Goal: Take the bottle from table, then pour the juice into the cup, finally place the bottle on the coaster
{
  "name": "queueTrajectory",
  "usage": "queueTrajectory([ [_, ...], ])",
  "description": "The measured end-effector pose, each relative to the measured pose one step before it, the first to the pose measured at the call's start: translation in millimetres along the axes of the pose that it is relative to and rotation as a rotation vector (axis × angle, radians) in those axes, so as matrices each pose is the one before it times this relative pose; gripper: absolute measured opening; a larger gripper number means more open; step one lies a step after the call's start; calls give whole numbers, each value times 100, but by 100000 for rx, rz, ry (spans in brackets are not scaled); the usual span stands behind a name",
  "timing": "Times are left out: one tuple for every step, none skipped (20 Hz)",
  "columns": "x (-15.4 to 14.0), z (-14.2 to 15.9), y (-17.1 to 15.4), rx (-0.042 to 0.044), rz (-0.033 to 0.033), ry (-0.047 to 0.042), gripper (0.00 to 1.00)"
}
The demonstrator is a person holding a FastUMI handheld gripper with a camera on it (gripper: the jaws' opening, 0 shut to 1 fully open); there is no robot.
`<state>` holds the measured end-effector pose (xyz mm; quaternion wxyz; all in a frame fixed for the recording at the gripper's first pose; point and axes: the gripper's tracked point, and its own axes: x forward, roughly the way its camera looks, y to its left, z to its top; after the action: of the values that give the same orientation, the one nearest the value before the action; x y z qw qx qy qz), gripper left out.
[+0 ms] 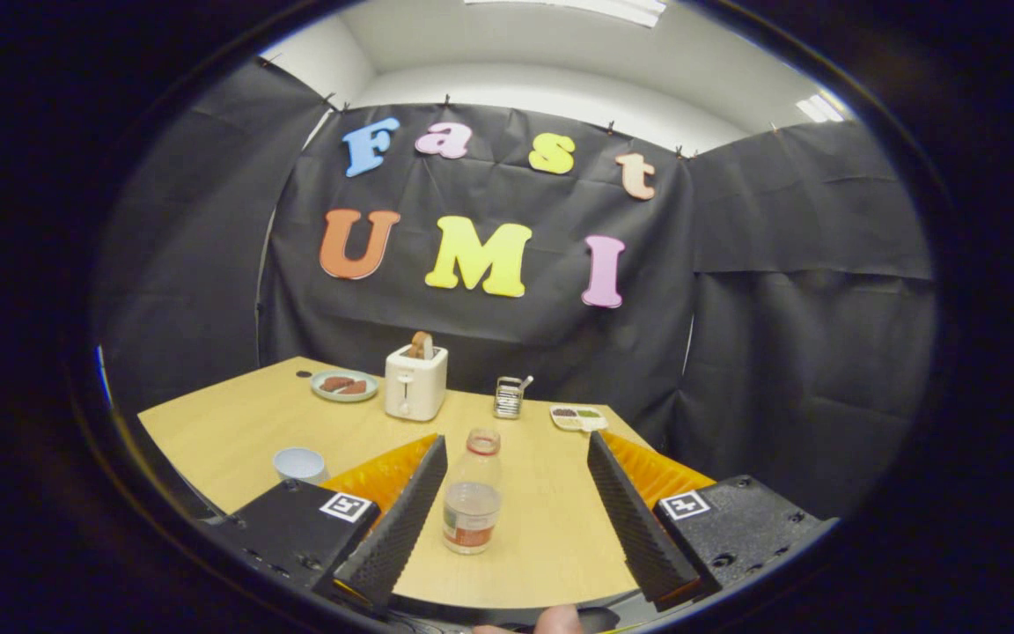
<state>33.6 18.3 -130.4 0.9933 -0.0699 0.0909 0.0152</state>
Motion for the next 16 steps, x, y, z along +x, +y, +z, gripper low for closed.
queueTrajectory([
  [260, -771, 471, 809, 1165, 1198, 100],
  [378, -1092, 286, 743, 977, 1359, 100],
  [420, -979, 257, 686, 488, 1798, 100],
  [558, -916, 119, 615, 232, 1402, 100],
  [568, -1045, 266, 1, 428, 2017, 100],
  [567, -964, 234, 125, 553, 2029, 100],
  [580, -931, 349, 378, 992, 2242, 100],
  [660, -865, 301, 649, 841, 2095, 100],
  [651, -805, 273, 866, 1037, 1957, 100],
  [627, -874, 315, 460, 934, 2148, 100],
  [619, -713, 172, 268, 535, 1857, 100],
  [605, -612, 88, 463, 361, 1582, 100],
  [604, -460, 57, 638, 204, 1383, 100],
  [644, -444, 6, 1037, 87, 1084, 100],
  [541, -179, 16, 1501, 191, 923, 100],
  [543, -33, 38, 1866, 237, -52, 100],
])
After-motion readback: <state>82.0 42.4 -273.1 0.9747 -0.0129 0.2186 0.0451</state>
